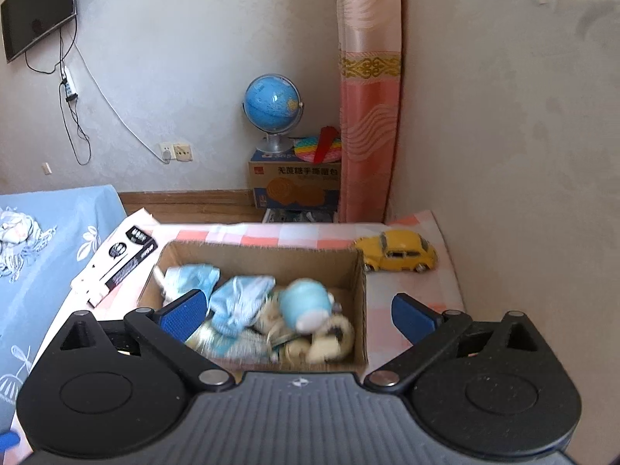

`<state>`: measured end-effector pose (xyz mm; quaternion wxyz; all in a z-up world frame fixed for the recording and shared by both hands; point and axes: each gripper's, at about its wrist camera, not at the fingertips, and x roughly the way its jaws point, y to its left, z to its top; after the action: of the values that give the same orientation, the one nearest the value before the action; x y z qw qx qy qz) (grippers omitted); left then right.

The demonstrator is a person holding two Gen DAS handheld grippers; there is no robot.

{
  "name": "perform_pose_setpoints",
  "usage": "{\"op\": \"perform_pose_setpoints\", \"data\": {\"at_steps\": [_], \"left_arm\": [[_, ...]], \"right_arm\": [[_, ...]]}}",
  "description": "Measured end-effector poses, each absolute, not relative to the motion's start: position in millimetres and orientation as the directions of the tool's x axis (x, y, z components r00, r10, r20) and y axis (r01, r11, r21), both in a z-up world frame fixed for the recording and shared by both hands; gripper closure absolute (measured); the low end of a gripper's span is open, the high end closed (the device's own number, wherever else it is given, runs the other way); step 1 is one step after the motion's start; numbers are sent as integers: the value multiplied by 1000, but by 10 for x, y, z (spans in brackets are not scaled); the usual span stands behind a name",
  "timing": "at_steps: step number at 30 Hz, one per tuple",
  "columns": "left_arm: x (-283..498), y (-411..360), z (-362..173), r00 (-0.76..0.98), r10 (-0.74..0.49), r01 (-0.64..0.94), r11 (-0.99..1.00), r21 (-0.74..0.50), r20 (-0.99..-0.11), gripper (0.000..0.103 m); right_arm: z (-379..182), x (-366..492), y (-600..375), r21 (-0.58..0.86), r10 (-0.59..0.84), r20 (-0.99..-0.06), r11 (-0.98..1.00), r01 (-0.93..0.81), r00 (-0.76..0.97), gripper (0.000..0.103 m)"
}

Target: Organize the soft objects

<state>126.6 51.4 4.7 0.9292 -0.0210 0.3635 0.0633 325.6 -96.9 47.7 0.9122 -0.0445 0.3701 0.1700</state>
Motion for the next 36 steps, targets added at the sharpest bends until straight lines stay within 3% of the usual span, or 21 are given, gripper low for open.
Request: {"op": "perform_pose_setpoints", "data": {"at_steps": [12, 18, 36], "left_arm": [[1167, 571, 192, 723, 177, -206, 978, 36, -668, 2], [1094, 509, 263, 728, 172, -195, 980, 41, -664, 2], [1074, 449, 417, 737, 150, -177, 984, 27, -659, 2]], "right_arm": [[344, 2016, -1179, -44, 150, -738, 962, -269, 658, 0], [280, 1592, -1266, -9, 137, -763, 975, -223, 632, 0], [458, 1370, -1245, -14, 139, -730, 976, -218, 669, 0]]}}
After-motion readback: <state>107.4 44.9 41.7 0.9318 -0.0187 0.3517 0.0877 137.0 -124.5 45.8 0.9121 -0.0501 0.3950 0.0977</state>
